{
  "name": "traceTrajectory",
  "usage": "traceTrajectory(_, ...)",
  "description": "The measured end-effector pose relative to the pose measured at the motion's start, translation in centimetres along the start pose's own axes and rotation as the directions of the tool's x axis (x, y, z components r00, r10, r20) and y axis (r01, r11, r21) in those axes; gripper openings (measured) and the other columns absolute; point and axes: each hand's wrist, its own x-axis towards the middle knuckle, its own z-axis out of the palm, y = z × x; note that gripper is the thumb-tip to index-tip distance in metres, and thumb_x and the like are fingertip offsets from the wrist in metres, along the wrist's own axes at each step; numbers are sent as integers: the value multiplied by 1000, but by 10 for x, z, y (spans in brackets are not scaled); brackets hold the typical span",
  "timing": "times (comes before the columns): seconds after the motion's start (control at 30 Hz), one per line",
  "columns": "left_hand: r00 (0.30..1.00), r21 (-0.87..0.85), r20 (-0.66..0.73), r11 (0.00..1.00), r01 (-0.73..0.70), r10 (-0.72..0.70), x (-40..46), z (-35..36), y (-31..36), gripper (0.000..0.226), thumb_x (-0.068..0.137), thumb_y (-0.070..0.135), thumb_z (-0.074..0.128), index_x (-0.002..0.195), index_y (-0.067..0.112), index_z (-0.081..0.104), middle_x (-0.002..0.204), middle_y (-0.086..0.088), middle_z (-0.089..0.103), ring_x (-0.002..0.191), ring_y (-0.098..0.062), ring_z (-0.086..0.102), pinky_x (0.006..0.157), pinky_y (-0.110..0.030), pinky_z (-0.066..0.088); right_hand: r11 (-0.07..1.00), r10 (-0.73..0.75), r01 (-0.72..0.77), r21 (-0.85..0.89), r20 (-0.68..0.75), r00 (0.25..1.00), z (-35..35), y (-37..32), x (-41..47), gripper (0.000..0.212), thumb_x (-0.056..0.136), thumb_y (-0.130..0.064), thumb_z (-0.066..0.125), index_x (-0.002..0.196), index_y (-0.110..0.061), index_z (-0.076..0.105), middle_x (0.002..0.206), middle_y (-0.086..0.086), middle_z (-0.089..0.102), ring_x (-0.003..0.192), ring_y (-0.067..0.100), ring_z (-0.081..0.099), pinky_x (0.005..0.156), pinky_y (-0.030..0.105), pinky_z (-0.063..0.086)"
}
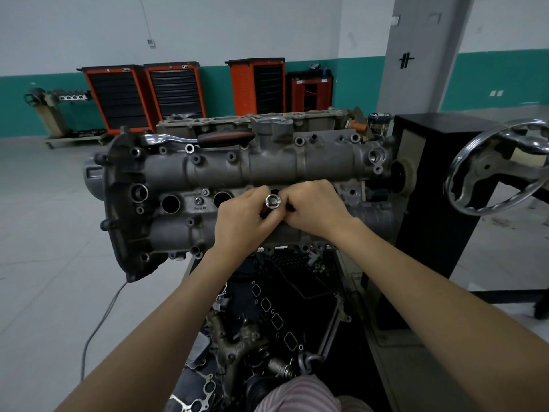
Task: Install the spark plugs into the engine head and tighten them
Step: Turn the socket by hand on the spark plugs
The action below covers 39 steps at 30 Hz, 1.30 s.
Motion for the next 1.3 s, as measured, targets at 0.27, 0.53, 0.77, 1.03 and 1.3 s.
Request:
traceTrajectory(0.27,1000,7,3,1000,13,-13,0,0,1,35,84,36,41,65,7,44,56,-6,50,48,-26,49,44,-33,33,1000,-10,9,-9,-49,999,0,-1,-1,15,80,-24,55,79,-9,55,73,8,66,68,34,61,51,30,27)
traceTrajectory(0.53,999,17,-3,999,32,-32,0,0,0,41,85,40,41,67,5,55,57,-4,55,52,-22,53,47,-35,38,999,-33,33,-27,-8,999,0,-1,0,18,79,-18,56,71,-7,67,75,11,68,72,35,62,54,31,32)
traceTrajectory(0.77,1000,25,12,1000,-18,18,-1,2,-3,38,86,36,43,63,6,46,53,-5,49,45,-24,48,44,-28,28,999,31,-30,21,-55,998,4,1,1,16,79,-27,54,73,-17,44,74,8,66,72,34,60,53,29,25)
traceTrajectory(1.03,1000,-15,6,1000,19,-19,-1,2,-2,38,83,41,41,71,5,47,60,-5,53,50,-25,51,45,-31,33,998,-61,60,-26,-71,996,4,2,1,15,82,-24,55,81,-9,57,72,11,66,68,35,62,50,30,27)
traceTrajectory(1.3,1000,-36,0,999,-17,17,-1,1,-3,43,87,37,43,61,4,49,55,-8,52,50,-26,50,46,-33,34,997,-50,60,53,-181,982,0,-1,-3,17,75,-17,63,62,-8,58,55,11,62,50,32,59,43,29,36)
